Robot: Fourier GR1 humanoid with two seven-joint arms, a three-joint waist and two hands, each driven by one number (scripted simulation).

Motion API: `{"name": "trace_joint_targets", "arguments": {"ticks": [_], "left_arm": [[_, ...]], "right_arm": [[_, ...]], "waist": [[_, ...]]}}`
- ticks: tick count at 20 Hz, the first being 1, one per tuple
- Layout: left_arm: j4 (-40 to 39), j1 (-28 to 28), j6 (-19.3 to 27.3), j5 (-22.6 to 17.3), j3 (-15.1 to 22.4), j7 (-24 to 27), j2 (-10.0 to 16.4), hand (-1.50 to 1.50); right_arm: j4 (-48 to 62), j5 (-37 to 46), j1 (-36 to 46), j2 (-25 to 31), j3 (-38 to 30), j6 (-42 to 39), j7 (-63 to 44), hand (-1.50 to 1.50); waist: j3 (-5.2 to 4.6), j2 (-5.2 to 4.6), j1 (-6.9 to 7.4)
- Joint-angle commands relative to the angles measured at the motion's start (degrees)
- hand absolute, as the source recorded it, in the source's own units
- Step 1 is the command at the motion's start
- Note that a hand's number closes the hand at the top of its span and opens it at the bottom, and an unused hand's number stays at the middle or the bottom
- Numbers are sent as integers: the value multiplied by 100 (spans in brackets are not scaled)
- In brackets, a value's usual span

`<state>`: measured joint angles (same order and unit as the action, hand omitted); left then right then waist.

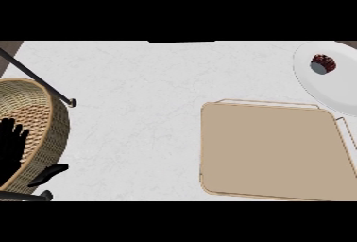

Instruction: Pick the cupcake from the tray and place it in the plate

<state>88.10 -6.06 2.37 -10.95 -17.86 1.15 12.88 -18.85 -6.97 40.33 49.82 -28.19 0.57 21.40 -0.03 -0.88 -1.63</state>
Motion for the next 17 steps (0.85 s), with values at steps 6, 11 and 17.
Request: {"name": "trace_joint_targets", "arguments": {"ticks": [6, 11, 17], "left_arm": [[79, 211, -639, 525, 935, 126, 138, 0], [56, 131, -667, 605, 1037, 257, 46, 0], [-95, 456, -579, 562, 982, 45, 146, 0]], "right_arm": [[324, -175, -913, 459, -244, -1312, 1037, -150], [460, -76, -1259, 622, -216, -1528, 1437, -150], [614, -112, -1421, 635, -323, -1552, 1851, -150]], "waist": [[69, -63, -135], [63, -67, -75], [71, -91, -99]]}}
